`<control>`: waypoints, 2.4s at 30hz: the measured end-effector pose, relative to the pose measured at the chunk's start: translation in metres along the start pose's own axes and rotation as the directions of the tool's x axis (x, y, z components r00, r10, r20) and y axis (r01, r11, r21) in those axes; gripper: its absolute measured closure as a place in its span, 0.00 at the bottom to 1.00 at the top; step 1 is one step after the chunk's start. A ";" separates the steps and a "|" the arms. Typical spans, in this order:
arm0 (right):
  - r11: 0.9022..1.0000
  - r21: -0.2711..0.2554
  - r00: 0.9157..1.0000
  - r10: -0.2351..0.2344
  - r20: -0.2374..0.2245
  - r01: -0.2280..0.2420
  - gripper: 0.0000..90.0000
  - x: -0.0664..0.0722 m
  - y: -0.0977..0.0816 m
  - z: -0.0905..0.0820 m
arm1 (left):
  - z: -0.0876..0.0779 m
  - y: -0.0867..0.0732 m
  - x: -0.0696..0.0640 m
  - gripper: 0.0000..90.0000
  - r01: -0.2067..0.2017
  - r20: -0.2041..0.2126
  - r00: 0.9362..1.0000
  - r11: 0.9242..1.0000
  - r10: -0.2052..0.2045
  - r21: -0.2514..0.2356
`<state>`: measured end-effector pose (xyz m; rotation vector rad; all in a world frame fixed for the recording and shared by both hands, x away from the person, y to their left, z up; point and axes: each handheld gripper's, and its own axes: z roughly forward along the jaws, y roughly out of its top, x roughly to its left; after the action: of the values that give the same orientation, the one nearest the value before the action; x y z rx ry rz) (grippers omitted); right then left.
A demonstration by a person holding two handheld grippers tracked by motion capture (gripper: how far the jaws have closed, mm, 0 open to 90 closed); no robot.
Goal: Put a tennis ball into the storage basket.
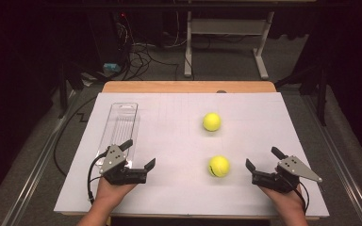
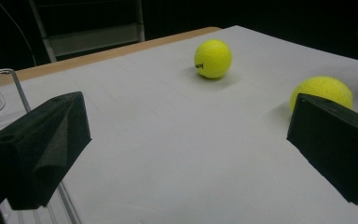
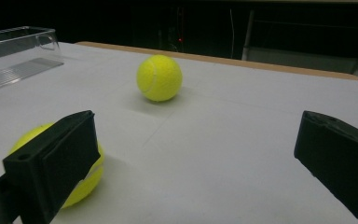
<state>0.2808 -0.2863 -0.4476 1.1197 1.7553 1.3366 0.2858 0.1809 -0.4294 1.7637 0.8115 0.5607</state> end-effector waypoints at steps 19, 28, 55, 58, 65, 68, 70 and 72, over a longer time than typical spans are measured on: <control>1.000 0.001 1.000 0.018 0.014 -0.018 0.00 -0.005 -0.002 0.000 | 0.000 -0.001 0.001 0.00 0.016 0.010 1.000 1.000 -0.016 -0.012; 1.000 0.003 1.000 0.021 0.009 -0.021 0.00 -0.004 -0.001 0.000 | -0.001 0.000 0.000 0.00 0.019 0.016 1.000 1.000 -0.019 -0.020; 0.999 0.030 1.000 0.021 -0.003 -0.021 0.00 -0.001 -0.003 0.002 | 0.027 0.023 -0.024 0.00 -0.088 0.074 0.995 0.964 0.072 0.251; 0.999 0.037 1.000 0.020 -0.009 -0.020 0.00 0.000 -0.003 0.003 | 0.033 0.035 -0.021 0.00 -0.088 0.086 0.994 0.956 0.066 0.279; 0.999 0.040 1.000 0.021 -0.011 -0.021 0.00 0.002 -0.003 0.004 | 0.048 0.056 -0.019 0.00 -0.117 0.126 0.989 0.930 0.078 0.349; 0.999 0.040 1.000 0.025 -0.016 -0.025 0.00 0.003 -0.003 0.005 | 0.056 0.068 -0.021 0.00 -0.128 0.142 0.987 0.915 0.079 0.382; 0.999 0.042 1.000 0.025 -0.019 -0.024 0.00 0.003 -0.003 0.005 | 0.061 0.072 -0.023 0.00 -0.132 0.149 0.986 0.908 0.078 0.399; 0.999 0.044 0.999 0.024 -0.023 -0.023 0.00 0.004 -0.003 0.006 | 0.066 0.074 -0.025 0.00 -0.130 0.163 0.984 0.895 0.065 0.427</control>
<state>0.2831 -0.2808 -0.4522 1.1566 1.8010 1.3361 0.3349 0.1057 -0.3808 2.2407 0.7907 0.3219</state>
